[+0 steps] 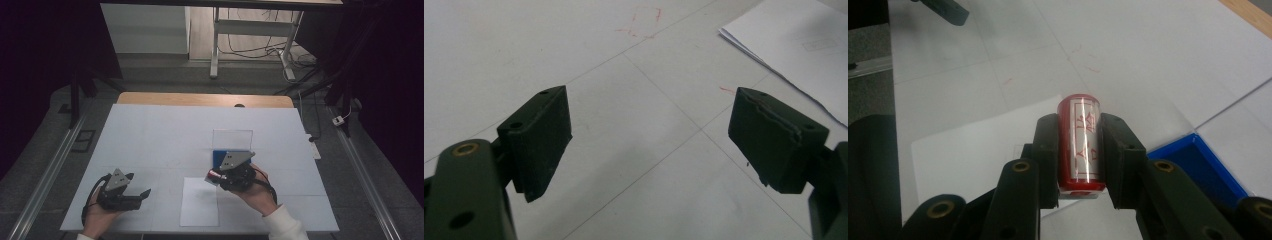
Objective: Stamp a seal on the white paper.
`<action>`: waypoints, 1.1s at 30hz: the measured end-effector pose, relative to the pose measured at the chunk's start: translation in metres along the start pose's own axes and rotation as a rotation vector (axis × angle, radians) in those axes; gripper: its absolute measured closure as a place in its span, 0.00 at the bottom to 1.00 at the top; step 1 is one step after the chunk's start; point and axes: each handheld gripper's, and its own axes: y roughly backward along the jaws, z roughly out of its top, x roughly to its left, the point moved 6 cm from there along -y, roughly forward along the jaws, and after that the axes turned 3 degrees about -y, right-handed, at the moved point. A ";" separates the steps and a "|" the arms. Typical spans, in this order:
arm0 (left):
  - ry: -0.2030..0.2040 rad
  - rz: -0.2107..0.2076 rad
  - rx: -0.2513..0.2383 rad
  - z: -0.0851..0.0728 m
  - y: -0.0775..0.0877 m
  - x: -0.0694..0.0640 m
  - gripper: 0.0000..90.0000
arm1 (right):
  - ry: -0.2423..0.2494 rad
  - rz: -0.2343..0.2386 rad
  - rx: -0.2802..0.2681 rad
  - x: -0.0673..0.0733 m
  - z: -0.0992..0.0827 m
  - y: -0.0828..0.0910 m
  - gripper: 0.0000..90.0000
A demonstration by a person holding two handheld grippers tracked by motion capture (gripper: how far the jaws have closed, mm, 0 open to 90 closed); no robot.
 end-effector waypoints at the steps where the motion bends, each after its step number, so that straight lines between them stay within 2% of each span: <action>1: 0.000 0.000 0.000 0.000 0.000 0.000 0.20 | 0.005 0.004 -0.002 0.001 0.000 -0.001 0.77; 16: -0.001 0.000 0.000 0.000 0.000 0.000 0.20 | 0.050 0.064 0.038 0.026 0.003 -0.017 0.77; 33: -0.003 0.000 0.002 0.000 0.000 0.000 0.20 | 0.064 0.082 0.080 0.032 -0.003 -0.030 0.77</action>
